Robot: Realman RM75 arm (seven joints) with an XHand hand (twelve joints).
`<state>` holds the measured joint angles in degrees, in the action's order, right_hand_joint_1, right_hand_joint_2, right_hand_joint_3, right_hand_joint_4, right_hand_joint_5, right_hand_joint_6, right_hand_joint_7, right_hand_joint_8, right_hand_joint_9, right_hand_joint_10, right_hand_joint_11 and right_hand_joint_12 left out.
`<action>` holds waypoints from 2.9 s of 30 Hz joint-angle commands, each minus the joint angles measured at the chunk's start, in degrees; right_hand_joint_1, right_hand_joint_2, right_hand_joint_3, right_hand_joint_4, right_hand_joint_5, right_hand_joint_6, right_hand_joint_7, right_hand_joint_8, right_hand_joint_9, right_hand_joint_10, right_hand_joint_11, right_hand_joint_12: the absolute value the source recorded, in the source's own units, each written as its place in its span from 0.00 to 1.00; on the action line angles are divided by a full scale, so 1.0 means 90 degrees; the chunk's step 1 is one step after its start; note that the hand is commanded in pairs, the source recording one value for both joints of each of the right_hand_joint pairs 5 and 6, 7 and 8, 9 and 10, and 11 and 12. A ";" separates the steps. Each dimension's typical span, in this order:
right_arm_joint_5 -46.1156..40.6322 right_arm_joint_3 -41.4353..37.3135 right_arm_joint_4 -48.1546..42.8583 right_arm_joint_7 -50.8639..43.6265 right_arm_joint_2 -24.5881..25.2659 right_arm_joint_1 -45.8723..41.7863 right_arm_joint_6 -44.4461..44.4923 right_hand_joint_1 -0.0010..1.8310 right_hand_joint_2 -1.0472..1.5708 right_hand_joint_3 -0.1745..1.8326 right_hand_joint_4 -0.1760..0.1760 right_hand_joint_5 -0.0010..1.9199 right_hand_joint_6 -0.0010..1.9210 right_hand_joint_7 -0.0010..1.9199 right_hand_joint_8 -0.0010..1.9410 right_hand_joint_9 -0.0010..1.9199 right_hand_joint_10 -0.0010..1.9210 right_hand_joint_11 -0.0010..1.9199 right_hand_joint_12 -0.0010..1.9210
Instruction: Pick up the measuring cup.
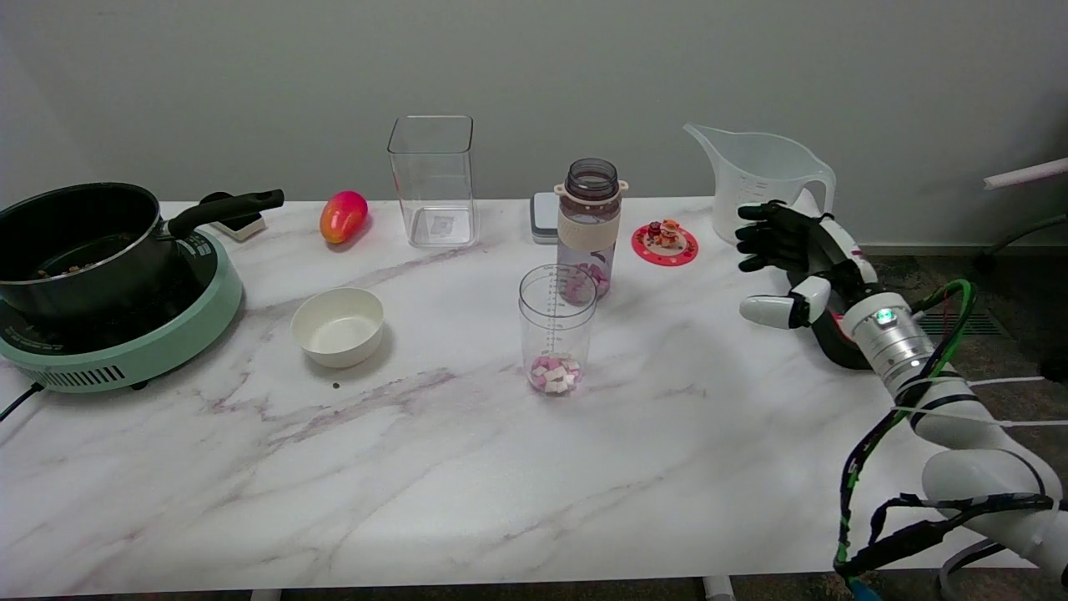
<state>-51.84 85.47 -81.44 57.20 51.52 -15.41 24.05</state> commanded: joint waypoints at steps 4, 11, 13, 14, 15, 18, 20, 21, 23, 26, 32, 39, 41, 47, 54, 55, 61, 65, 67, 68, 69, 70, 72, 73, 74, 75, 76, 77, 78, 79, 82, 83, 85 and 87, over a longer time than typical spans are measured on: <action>-0.1310 0.1579 -0.0092 0.1051 0.0106 0.0299 0.1205 0.69 0.18 0.69 0.50 0.27 0.27 0.32 0.32 0.34 0.34 0.41 0.41; -0.0790 0.1766 0.0016 0.1051 0.0150 0.0334 0.1220 0.69 0.18 0.68 0.50 0.28 0.28 0.32 0.31 0.34 0.34 0.41 0.41; -0.0625 0.1821 0.0100 0.1051 0.0176 0.0389 0.1224 0.69 0.18 0.68 0.50 0.28 0.28 0.32 0.31 0.34 0.34 0.41 0.41; -0.0558 0.1868 0.0158 0.1051 0.0205 0.0439 0.1262 0.69 0.18 0.68 0.50 0.28 0.28 0.32 0.31 0.34 0.34 0.41 0.41; -0.0527 0.1893 0.0182 0.1051 0.0230 0.0476 0.1278 0.69 0.18 0.68 0.50 0.28 0.28 0.32 0.31 0.34 0.34 0.41 0.41; -0.0413 0.1906 0.0273 0.1051 0.0400 0.0563 0.1284 0.69 0.19 0.68 0.50 0.28 0.28 0.32 0.32 0.33 0.33 0.41 0.40; -0.0268 0.1906 0.0377 0.1051 0.0539 0.0627 0.1307 0.69 0.19 0.68 0.50 0.29 0.29 0.32 0.32 0.33 0.33 0.40 0.40; -0.0203 0.1906 0.0423 0.1051 0.0576 0.0642 0.1335 0.69 0.19 0.68 0.50 0.29 0.29 0.32 0.32 0.33 0.33 0.40 0.40; 0.0039 0.1906 0.0554 0.1051 0.0698 0.0672 0.1428 0.69 0.19 0.68 0.50 0.29 0.29 0.33 0.33 0.33 0.33 0.40 0.40; 0.0318 0.1919 0.0680 0.1045 0.0830 0.0702 0.1482 0.69 0.20 0.67 0.50 0.30 0.30 0.36 0.36 0.33 0.33 0.40 0.40; 0.0894 0.1986 0.1011 0.0998 0.1247 0.0904 0.1683 0.69 0.24 0.65 0.50 0.35 0.35 0.42 0.42 0.34 0.34 0.39 0.39; 0.1709 0.1986 0.1126 0.0989 0.1826 0.1182 0.1917 0.68 0.27 0.65 0.50 0.39 0.39 0.45 0.44 0.34 0.34 0.40 0.40; 0.1843 0.1994 0.1097 0.0989 0.1857 0.1235 0.1915 0.68 0.27 0.65 0.50 0.39 0.39 0.45 0.45 0.34 0.34 0.40 0.40; 0.1873 0.2192 0.1049 0.0989 0.1855 0.1340 0.1870 0.68 0.28 0.66 0.50 0.40 0.40 0.45 0.44 0.35 0.35 0.41 0.41; 0.1842 0.2515 0.1146 0.1033 0.1967 0.1471 0.1861 0.68 0.28 0.67 0.50 0.42 0.42 0.43 0.43 0.35 0.35 0.41 0.41; 0.1842 0.2533 0.1166 0.1033 0.1984 0.1480 0.1861 0.68 0.28 0.68 0.50 0.41 0.41 0.43 0.42 0.35 0.35 0.41 0.41; 0.1871 0.2553 0.1317 0.1042 0.2032 0.1584 0.1859 0.69 0.27 0.70 0.50 0.40 0.40 0.41 0.41 0.35 0.35 0.41 0.41; 0.1877 0.2554 0.1448 0.1042 0.2023 0.1702 0.1821 0.69 0.24 0.72 0.50 0.37 0.37 0.37 0.36 0.34 0.34 0.41 0.41; 0.1877 0.2557 0.1527 0.1042 0.2012 0.1756 0.1808 0.69 0.23 0.73 0.50 0.36 0.36 0.36 0.35 0.33 0.33 0.41 0.41; 0.1875 0.2565 0.1570 0.1042 0.2005 0.1793 0.1808 0.69 0.23 0.74 0.50 0.35 0.35 0.35 0.35 0.33 0.33 0.41 0.41; 0.1862 0.2574 0.1590 0.1042 0.2003 0.1815 0.1808 0.69 0.21 0.74 0.50 0.33 0.33 0.34 0.34 0.33 0.33 0.40 0.40; 0.1842 0.2581 0.1617 0.1045 0.1994 0.1846 0.1808 0.69 0.20 0.75 0.50 0.32 0.32 0.33 0.33 0.32 0.32 0.40 0.40; 0.1839 0.2581 0.1648 0.1060 0.1988 0.1875 0.1808 0.68 0.19 0.74 0.50 0.29 0.29 0.32 0.31 0.31 0.31 0.40 0.40; 0.1833 0.2581 0.1659 0.1060 0.1988 0.1900 0.1808 0.68 0.18 0.75 0.50 0.28 0.28 0.31 0.30 0.30 0.30 0.39 0.39; 0.1833 0.2581 0.1674 0.1060 0.1985 0.1915 0.1806 0.68 0.18 0.75 0.50 0.27 0.27 0.31 0.30 0.29 0.29 0.39 0.39; 0.1833 0.2583 0.1685 0.1060 0.1979 0.1924 0.1797 0.68 0.17 0.75 0.50 0.26 0.26 0.30 0.30 0.29 0.29 0.39 0.39; 0.1833 0.2592 0.1705 0.1060 0.1981 0.1935 0.1790 0.68 0.17 0.75 0.50 0.26 0.26 0.30 0.29 0.29 0.29 0.39 0.39; 0.1833 0.2601 0.1730 0.1060 0.1990 0.1953 0.1790 0.68 0.17 0.74 0.50 0.26 0.26 0.29 0.29 0.28 0.28 0.39 0.39; 0.1833 0.2614 0.1757 0.1060 0.2001 0.1975 0.1790 0.68 0.17 0.75 0.50 0.25 0.25 0.29 0.29 0.28 0.28 0.38 0.38; 0.1833 0.2639 0.1809 0.1065 0.2019 0.2011 0.1790 0.68 0.16 0.75 0.50 0.25 0.25 0.29 0.29 0.28 0.28 0.38 0.38; 0.1835 0.2710 0.1943 0.1138 0.2061 0.2115 0.1781 0.68 0.16 0.74 0.50 0.24 0.24 0.28 0.28 0.28 0.28 0.38 0.38; 0.1844 0.2732 0.1971 0.1177 0.2075 0.2147 0.1781 0.68 0.15 0.74 0.50 0.24 0.24 0.28 0.28 0.28 0.28 0.38 0.38; 0.1853 0.2778 0.2063 0.1284 0.2114 0.2219 0.1781 0.68 0.15 0.74 0.50 0.24 0.23 0.28 0.28 0.27 0.27 0.38 0.38; 0.1877 0.2813 0.2147 0.1332 0.2164 0.2272 0.1781 0.68 0.15 0.73 0.50 0.23 0.23 0.28 0.28 0.27 0.27 0.37 0.37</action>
<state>-35.54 108.68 -66.66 66.86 69.38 1.29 40.40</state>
